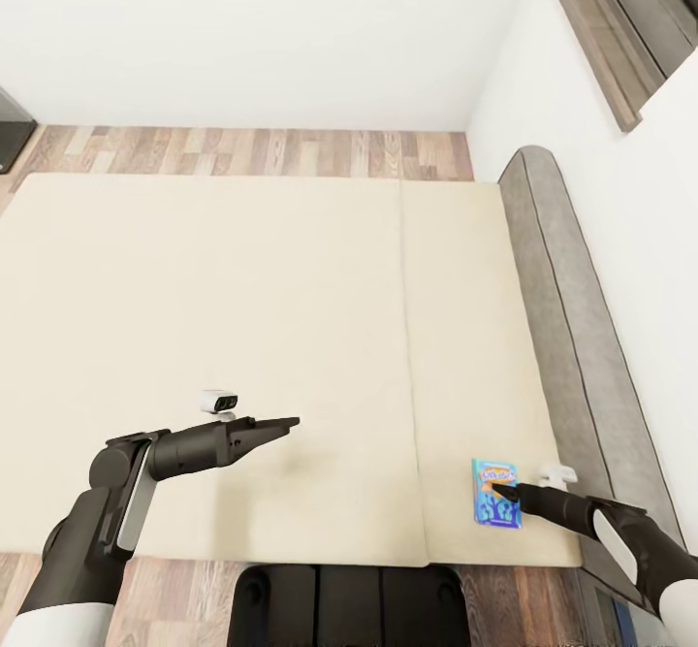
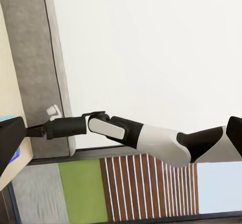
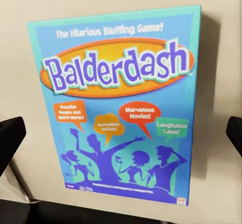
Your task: Put all the toys in the child's room - the three board games (two on the bed and one on the table), the two jigsaw puzzles on the table, and the tennis ball on the table - inside the toy box on the table in the child's room.
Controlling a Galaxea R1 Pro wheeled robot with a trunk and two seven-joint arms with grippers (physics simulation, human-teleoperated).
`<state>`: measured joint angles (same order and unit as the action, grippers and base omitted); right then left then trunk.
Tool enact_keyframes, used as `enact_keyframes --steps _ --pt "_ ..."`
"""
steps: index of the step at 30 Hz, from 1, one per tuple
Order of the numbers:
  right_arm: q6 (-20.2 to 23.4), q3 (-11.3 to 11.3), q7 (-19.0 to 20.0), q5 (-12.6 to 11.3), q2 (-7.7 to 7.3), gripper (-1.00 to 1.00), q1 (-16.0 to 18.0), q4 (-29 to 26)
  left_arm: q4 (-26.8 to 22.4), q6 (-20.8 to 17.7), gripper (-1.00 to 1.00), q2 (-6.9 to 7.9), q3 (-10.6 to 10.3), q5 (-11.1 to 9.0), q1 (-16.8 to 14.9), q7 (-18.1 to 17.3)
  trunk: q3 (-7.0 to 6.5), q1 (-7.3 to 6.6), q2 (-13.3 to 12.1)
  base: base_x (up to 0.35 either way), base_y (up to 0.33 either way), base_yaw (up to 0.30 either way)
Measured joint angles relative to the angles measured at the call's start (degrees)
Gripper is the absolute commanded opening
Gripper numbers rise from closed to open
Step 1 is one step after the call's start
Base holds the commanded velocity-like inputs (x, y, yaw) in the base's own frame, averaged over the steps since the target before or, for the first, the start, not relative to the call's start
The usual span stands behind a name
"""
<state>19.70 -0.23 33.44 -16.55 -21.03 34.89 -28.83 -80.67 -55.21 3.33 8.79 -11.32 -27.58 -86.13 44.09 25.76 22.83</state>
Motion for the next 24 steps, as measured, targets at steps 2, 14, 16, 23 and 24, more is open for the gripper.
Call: enact_keyframes --steps 2,14,16,23,24 --pt "-0.2 0.0 0.1 -0.1 -0.11 1.00 0.0 0.0 0.0 0.0 1.00 0.00 0.0 0.0 0.0 0.0 0.19 0.00 0.0 0.000 0.000 0.000" --pt "-1.4 0.0 0.6 -0.4 -0.24 1.00 -0.1 0.0 0.0 0.0 1.00 0.00 0.0 0.0 0.0 0.0 1.32 0.00 0.0 0.000 0.000 0.000" --pt "-1.4 0.0 0.6 -0.4 -0.23 1.00 -0.1 0.0 0.0 0.0 1.00 0.00 0.0 0.0 0.0 0.0 1.51 0.00 0.0 0.000 0.000 0.000" --pt "-1.4 0.0 0.6 -0.4 -0.23 1.00 -0.1 -0.1 0.0 0.0 1.00 0.00 0.0 0.0 0.0 0.1 2.17 0.00 0.0 0.000 0.000 0.000" --pt "-1.4 0.0 0.6 -0.4 -0.23 1.00 -0.1 -0.1 0.0 0.0 1.00 0.00 0.0 0.0 0.0 0.1 2.26 0.00 0.0 0.000 0.000 0.000"
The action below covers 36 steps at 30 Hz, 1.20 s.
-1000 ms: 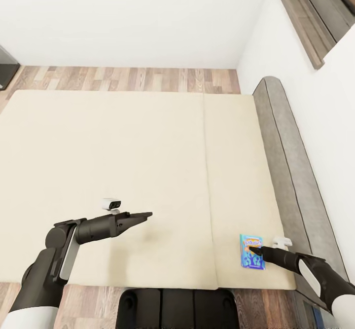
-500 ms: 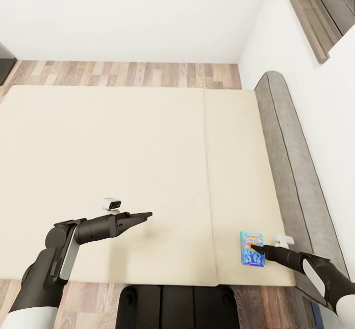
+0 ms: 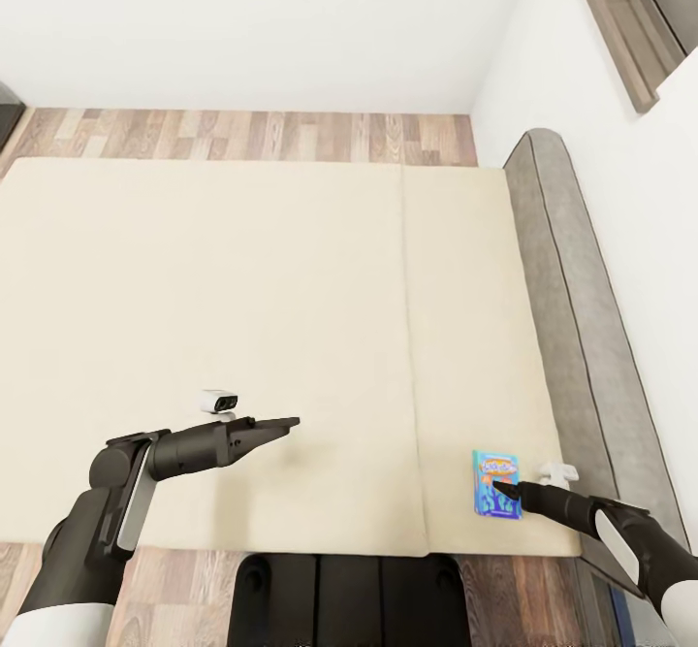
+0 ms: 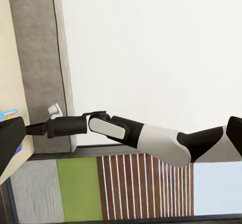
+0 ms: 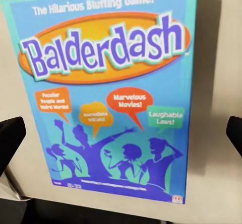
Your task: Put all the toys in the child's room - the three board games (two on the bed and one on the table), the two jigsaw puzzles on the table, and the tennis ball on the table - inside the toy box on the table in the child's room.
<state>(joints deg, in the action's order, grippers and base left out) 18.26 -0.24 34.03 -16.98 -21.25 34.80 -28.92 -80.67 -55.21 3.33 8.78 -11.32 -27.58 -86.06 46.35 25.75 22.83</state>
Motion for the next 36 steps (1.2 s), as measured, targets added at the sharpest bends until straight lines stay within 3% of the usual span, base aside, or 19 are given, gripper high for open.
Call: enact_keyframes --steps 20,28,36 --pt "-0.7 0.0 1.1 0.3 0.67 1.00 0.2 -0.7 0.0 0.0 1.00 -0.08 -0.1 -0.1 0.0 0.0 1.13 0.00 0.0 0.000 0.000 0.000" --pt "-0.2 0.1 1.2 0.5 0.33 1.00 0.0 -8.7 0.0 0.0 1.00 -0.11 -0.1 -0.1 0.1 0.0 1.14 0.00 0.0 0.000 0.000 0.000" --pt "-0.2 0.0 1.2 0.4 0.13 1.00 -0.1 -9.9 0.0 0.0 1.00 -0.10 -0.1 0.0 0.1 0.0 1.14 0.00 0.0 0.000 0.000 0.000"
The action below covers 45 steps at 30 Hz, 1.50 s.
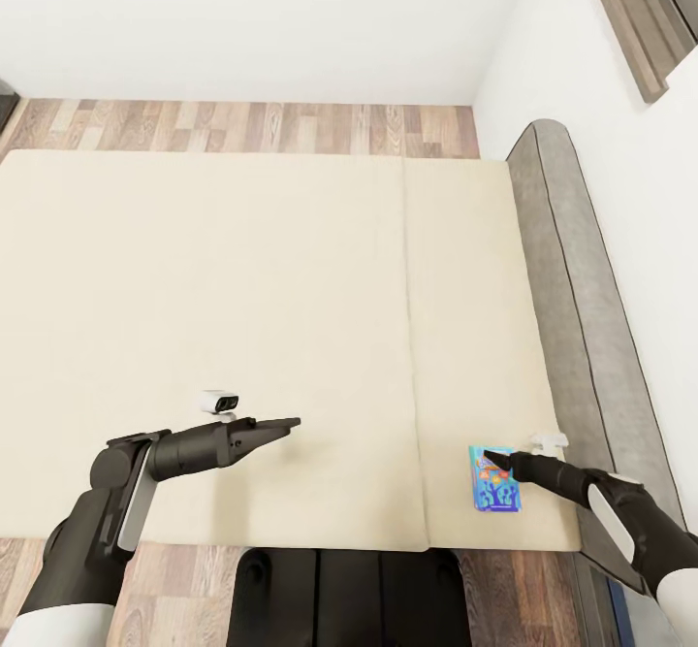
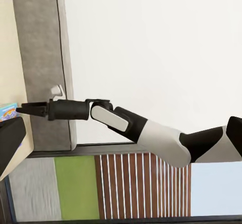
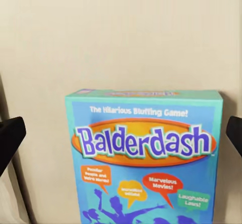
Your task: Put all the toys in the child's room - the three board games (two on the bed and one on the table), the two jigsaw puzzles on the table, and the tennis ball on the table - inside the toy box on the table in the child's room.
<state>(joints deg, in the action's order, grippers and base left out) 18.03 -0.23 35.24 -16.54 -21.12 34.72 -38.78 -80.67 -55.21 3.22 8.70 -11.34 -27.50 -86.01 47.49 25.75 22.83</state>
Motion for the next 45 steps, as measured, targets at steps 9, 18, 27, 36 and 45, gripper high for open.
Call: enact_keyframes --steps 9,18,27,36,45 --pt "0.1 0.0 -0.4 0.0 0.05 1.00 0.0 0.1 0.0 0.0 1.00 -0.02 0.0 0.0 0.0 0.0 0.00 0.00 0.0 0.000 0.000 0.000" --pt "0.2 0.0 -0.5 0.0 0.13 1.00 0.0 0.3 0.0 0.0 1.00 -0.05 0.0 0.0 0.0 0.1 0.00 0.00 0.0 0.000 0.000 0.000" --pt "0.2 0.0 -0.4 0.0 0.05 1.00 0.0 2.0 0.0 0.0 1.00 -0.03 0.0 0.0 0.0 0.0 0.00 0.00 0.0 0.000 0.000 0.000" --pt "0.2 0.0 -0.3 0.0 0.03 1.00 0.0 2.9 -0.6 0.4 1.00 -0.04 -0.1 -0.1 0.1 -0.3 0.14 0.00 0.0 0.000 0.000 0.000" --pt "0.1 0.0 -0.4 0.0 -0.01 1.00 0.0 2.9 -2.7 3.0 1.00 -0.23 -5.3 -0.1 1.1 -1.2 0.35 0.00 0.0 0.000 0.000 0.000"
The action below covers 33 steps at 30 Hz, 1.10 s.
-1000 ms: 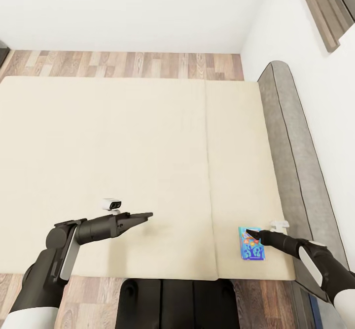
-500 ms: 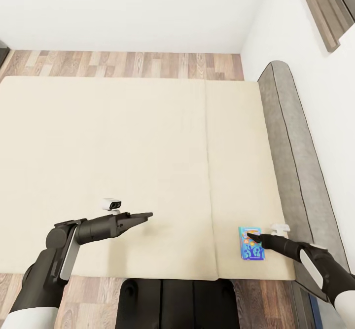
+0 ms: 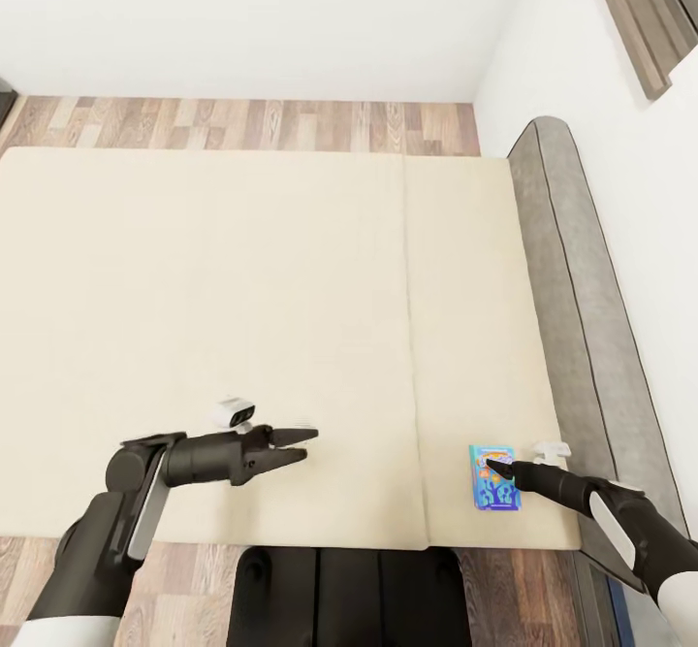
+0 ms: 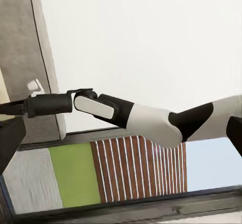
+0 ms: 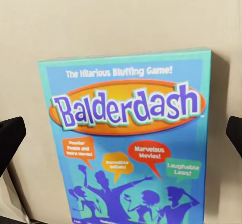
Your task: Put all the toys in the child's room - the three board games (two on the bed and one on the table), the two jigsaw puzzles on the table, and the tennis ball on the table - inside the toy box on the table in the child's room.
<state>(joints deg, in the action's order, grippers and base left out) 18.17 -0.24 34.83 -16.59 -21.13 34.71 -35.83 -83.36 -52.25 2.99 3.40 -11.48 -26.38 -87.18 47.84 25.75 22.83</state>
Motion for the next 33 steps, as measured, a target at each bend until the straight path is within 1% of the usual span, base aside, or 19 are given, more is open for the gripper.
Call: enact_keyframes --steps 1,2,4,5,7,8,9,11,12,14,22,33 --pt "0.0 0.0 0.0 0.0 0.01 1.00 0.0 0.0 -0.1 0.1 1.00 -0.16 -0.9 0.0 0.0 -0.1 0.02 0.00 0.0 0.000 0.000 0.000" --pt "0.0 0.0 0.0 0.0 0.02 1.00 0.0 0.0 -0.2 0.2 1.00 -0.89 -2.7 0.0 0.0 -0.1 0.05 0.00 0.0 0.000 0.000 0.000" --pt "0.0 0.0 -0.1 0.0 0.07 1.00 0.0 0.0 -0.3 0.3 1.00 -2.25 -4.5 0.2 -0.2 -0.3 0.10 0.00 0.0 0.000 0.000 0.000" --pt "0.0 0.0 -0.1 0.0 0.09 1.00 0.0 0.0 -0.4 0.1 1.00 -3.81 -5.9 0.1 -0.4 -0.1 0.12 0.00 0.0 0.000 0.000 0.000" --pt "0.0 0.0 -0.1 0.0 0.11 1.00 0.0 0.0 -0.6 -0.1 1.00 -5.64 -7.0 0.1 -0.5 -0.1 0.17 0.00 0.0 0.003 -0.003 0.000" --pt "0.0 0.0 -0.1 0.0 0.07 1.00 0.0 0.0 -0.7 -0.2 1.00 -7.15 -7.7 0.1 -0.7 -0.1 0.19 0.00 0.0 0.032 -0.031 0.000" --pt "0.0 0.0 0.0 0.0 0.04 1.00 0.0 0.0 -0.7 -0.2 1.00 -8.31 -8.3 0.1 -0.8 -0.1 0.22 0.00 0.0 0.046 -0.051 0.000" --pt "0.0 0.0 0.0 0.0 0.01 1.00 0.0 0.0 -0.7 0.0 1.00 -9.02 -8.9 0.1 -0.9 0.1 0.27 -0.01 0.0 0.043 -0.054 0.000" --pt "0.0 0.0 0.1 0.0 0.01 1.00 0.0 0.0 -0.7 0.2 1.00 -9.39 -9.5 0.2 -0.9 0.6 0.29 0.00 0.0 0.030 -0.038 0.000" --pt "-0.1 0.0 0.0 0.0 0.05 1.00 0.0 0.0 -0.7 0.8 1.00 -9.64 -10.2 0.2 -0.8 1.7 0.34 0.00 0.0 0.017 -0.022 0.000" --pt "-0.1 0.0 0.0 0.0 0.02 1.00 0.0 0.0 -0.6 1.6 1.00 -9.87 -11.1 0.2 -0.8 3.4 0.53 0.00 0.0 0.006 -0.008 0.000" --pt "-0.1 0.0 -0.1 0.1 0.09 1.00 0.0 0.0 -0.6 -1.8 1.00 -9.74 -10.7 0.2 -0.8 3.6 0.81 0.00 0.0 0.000 0.000 0.000"
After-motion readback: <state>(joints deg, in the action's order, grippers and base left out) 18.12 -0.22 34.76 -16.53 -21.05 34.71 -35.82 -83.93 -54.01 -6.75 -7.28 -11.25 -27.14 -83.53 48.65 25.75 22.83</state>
